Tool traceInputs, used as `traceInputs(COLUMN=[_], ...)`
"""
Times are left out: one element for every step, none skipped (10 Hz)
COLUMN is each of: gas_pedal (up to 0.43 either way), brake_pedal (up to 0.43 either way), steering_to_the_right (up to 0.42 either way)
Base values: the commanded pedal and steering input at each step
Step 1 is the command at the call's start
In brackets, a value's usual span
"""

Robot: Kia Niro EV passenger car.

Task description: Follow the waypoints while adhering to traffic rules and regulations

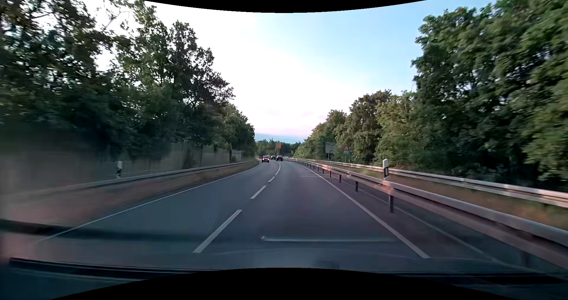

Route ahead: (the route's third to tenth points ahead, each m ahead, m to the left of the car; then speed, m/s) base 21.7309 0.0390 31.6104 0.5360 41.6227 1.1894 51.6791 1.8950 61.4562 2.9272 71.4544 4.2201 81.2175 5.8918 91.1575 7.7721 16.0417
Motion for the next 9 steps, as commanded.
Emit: traceInputs(gas_pedal=[0.087,0.087,0.087,0.087,0.087,0.087,0.087,0.087,0.087], brake_pedal=[0.0,0.0,0.0,0.0,0.0,0.0,0.0,0.0,0.0], steering_to_the_right=[-0.011,-0.011,-0.011,-0.011,-0.011,-0.011,-0.011,-0.011,-0.011])
